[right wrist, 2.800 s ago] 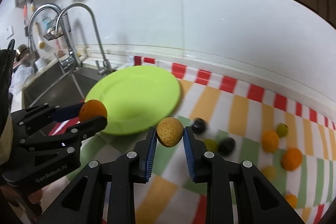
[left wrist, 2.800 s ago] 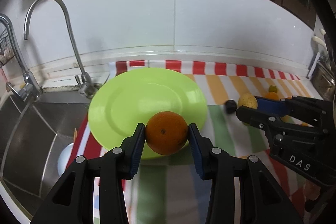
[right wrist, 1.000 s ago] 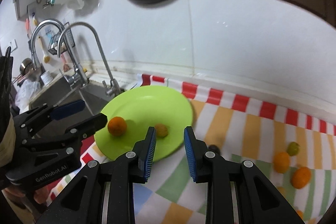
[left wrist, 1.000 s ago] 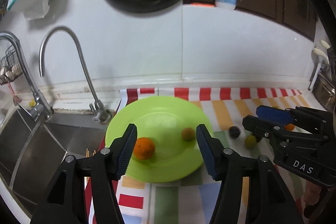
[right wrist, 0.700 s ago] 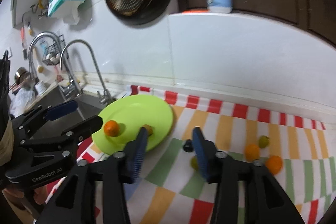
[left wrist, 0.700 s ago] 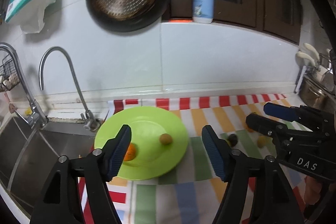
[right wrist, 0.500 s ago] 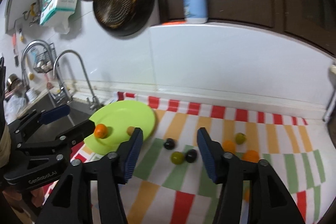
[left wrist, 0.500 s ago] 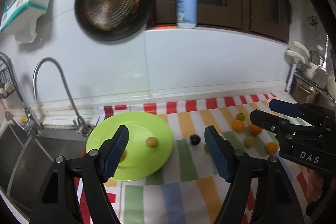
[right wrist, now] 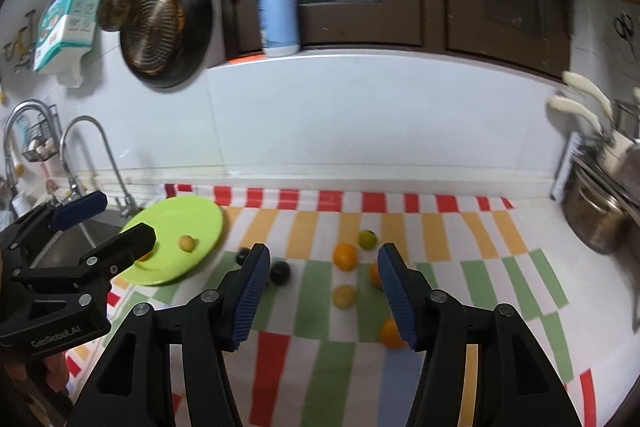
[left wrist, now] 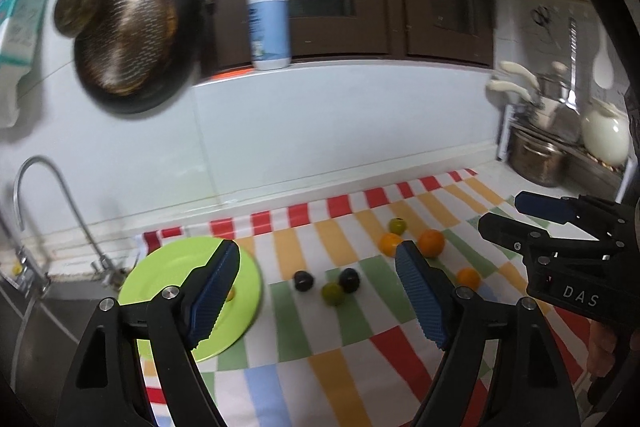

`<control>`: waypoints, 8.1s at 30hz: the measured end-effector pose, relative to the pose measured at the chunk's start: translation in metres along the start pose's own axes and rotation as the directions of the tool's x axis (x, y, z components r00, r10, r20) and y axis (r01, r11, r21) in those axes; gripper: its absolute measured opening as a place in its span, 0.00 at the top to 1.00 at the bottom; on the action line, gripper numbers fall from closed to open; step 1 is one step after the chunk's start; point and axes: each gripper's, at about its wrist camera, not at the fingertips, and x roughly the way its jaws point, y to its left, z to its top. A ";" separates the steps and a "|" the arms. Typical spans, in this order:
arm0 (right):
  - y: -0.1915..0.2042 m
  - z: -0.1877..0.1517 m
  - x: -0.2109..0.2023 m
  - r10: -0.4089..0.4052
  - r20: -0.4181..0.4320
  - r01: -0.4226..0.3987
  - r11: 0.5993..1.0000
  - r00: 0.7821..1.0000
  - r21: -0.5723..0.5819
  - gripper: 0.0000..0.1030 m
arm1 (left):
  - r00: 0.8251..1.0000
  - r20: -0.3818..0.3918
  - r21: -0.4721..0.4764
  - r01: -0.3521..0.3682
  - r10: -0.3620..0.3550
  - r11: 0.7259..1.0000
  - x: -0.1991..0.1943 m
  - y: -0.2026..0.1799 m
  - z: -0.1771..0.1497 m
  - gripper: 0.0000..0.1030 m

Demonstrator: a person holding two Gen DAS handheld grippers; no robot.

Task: Organize fruits
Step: 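Withdraw both open tools from the plate back over the remaining fruits, then grasp a brown round fruit with the left tool while the right tool grasps a mandarin, then carry both held fruits onto the green plate and open both tools, then withdraw both open tools from the plate toward the remaining fruits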

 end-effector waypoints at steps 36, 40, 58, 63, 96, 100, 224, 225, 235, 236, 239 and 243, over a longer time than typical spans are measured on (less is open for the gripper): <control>-0.047 -0.059 0.073 -0.087 -0.245 0.103 0.993 0.966 0.056 0.45 | 0.917 -0.192 0.287 0.394 -0.350 0.873 0.135 -0.071 -0.032 0.43; -0.049 -0.063 0.079 -0.083 -0.260 0.103 0.993 0.962 0.065 0.45 | 0.896 -0.244 0.275 0.432 -0.372 0.859 0.148 -0.075 -0.038 0.47; -0.060 -0.073 0.102 -0.034 -0.299 0.073 0.990 0.954 0.120 0.55 | 0.858 -0.349 0.209 0.464 -0.377 0.861 0.182 -0.087 -0.043 0.65; -0.063 -0.075 0.106 -0.016 -0.307 0.062 0.988 0.952 0.140 0.60 | 0.857 -0.364 0.208 0.456 -0.364 0.865 0.187 -0.089 -0.043 0.67; -0.018 -0.035 0.065 0.061 -0.159 -0.053 0.997 0.985 0.053 0.68 | 0.948 -0.218 0.056 0.248 -0.231 0.967 0.107 -0.031 -0.018 0.73; -0.007 -0.028 0.059 0.082 -0.134 -0.079 0.996 0.988 0.030 0.68 | 0.963 -0.180 0.041 0.213 -0.202 0.976 0.094 -0.020 -0.017 0.73; 0.025 0.028 0.033 0.169 -0.001 -0.169 0.984 0.986 -0.064 0.49 | 0.993 -0.049 -0.132 -0.110 0.104 0.985 0.015 0.031 -0.010 0.34; 0.021 0.026 0.032 0.152 -0.001 -0.152 0.986 0.988 -0.063 0.49 | 0.994 -0.050 -0.127 -0.106 0.101 0.986 0.017 0.028 -0.011 0.34; -0.014 0.011 0.036 0.045 -0.037 -0.045 0.999 0.998 -0.003 0.49 | 0.993 -0.095 -0.090 -0.073 0.065 0.993 0.043 0.003 -0.022 0.34; -0.017 0.009 0.038 0.035 -0.041 -0.035 0.999 0.999 0.000 0.49 | 0.993 -0.102 -0.088 -0.070 0.061 0.994 0.046 0.002 -0.024 0.34; -0.022 0.005 0.042 0.012 -0.052 -0.012 1.000 0.999 0.001 0.49 | 0.992 -0.114 -0.076 -0.068 0.060 0.995 0.054 -0.001 -0.027 0.34; -0.027 0.000 0.049 0.002 -0.074 -0.002 1.000 0.997 0.008 0.49 | 0.989 -0.138 -0.069 -0.063 0.054 0.996 0.065 -0.004 -0.032 0.34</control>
